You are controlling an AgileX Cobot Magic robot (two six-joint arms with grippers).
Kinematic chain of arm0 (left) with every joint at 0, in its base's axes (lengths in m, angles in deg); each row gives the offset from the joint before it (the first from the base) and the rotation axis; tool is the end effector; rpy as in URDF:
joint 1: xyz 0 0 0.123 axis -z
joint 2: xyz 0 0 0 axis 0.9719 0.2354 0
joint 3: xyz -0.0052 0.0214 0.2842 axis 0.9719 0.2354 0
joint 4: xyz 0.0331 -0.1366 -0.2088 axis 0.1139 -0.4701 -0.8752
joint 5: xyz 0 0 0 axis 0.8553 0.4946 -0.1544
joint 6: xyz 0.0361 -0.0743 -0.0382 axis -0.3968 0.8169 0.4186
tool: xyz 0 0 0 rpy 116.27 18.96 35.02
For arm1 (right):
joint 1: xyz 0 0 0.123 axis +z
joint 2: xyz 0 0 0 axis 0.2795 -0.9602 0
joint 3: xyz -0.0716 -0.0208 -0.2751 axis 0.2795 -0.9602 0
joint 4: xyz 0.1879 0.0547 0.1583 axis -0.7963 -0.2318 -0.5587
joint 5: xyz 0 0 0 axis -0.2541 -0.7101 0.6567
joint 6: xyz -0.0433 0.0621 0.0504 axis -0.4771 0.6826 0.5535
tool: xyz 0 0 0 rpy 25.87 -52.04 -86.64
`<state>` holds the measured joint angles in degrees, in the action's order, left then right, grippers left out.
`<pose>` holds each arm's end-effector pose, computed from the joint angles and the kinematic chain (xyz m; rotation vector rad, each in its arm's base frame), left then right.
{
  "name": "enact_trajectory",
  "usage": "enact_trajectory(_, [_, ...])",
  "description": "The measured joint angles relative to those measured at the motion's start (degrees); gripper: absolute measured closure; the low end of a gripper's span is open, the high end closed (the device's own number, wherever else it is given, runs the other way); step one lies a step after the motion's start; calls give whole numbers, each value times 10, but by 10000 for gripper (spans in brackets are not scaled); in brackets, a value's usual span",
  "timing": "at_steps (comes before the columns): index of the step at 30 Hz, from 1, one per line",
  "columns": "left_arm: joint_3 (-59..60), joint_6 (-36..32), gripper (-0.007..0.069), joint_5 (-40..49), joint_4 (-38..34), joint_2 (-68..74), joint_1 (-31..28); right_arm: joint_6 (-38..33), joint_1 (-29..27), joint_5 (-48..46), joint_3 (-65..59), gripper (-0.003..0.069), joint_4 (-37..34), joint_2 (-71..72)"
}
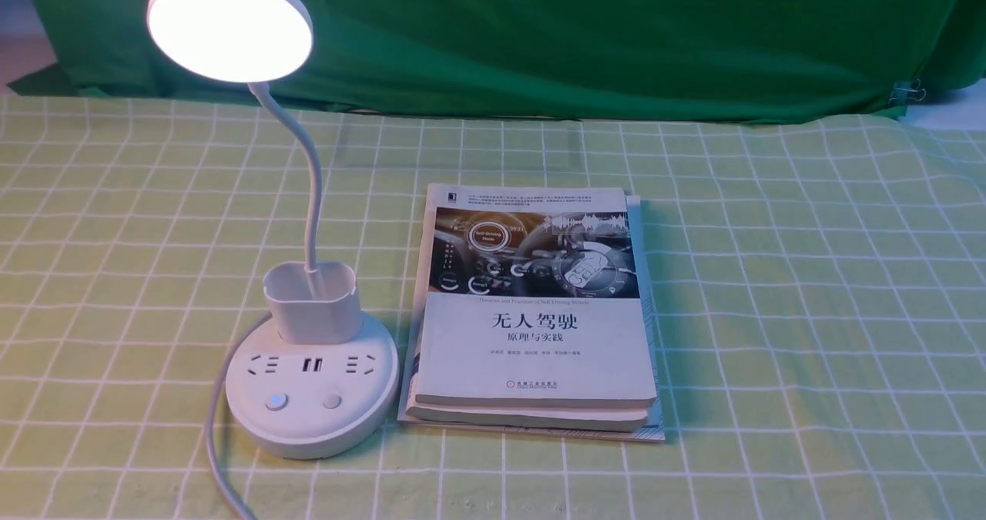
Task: Turn off the desk lamp on the green coffee tablecloth by hand.
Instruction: 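Press the power button on the round power strip under the lamp with the left gripper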
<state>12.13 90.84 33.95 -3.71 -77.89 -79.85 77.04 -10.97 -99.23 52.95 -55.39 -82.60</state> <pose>0.0555 0.0054 0.2157 -0.4863 1.3649 -0.4260 0.0552 0.0063 0.1865 0.0497 1.7471 0.1953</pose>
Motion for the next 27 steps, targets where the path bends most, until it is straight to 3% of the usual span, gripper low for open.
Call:
enact_trajectory(4, [0, 13, 622, -37, -9, 0, 0, 0, 0, 0, 0, 630, 0, 0])
enact_trajectory(8, [-53, 12, 622, 41, -4, 35, 0, 0, 0, 0, 0, 630, 0, 0])
enact_trajectory(14, [-253, -140, 622, 296, 20, 230, 0, 0, 0, 0, 0, 630, 0, 0])
enact_trajectory(16, [-340, -206, 622, 427, 20, 359, 0, 0, 0, 0, 0, 630, 0, 0])
enact_trajectory(18, [-382, -225, 622, 487, 15, 444, 6, 0, 0, -1, 0, 630, 0, 0])
enact_trajectory(21, [-435, -235, 622, 516, 26, 560, 48, 0, 0, -1, 0, 630, 0, 0])
enact_trajectory(27, [-507, -207, 631, 525, 101, 752, 190, 0, 0, -1, 0, 630, 0, 0])
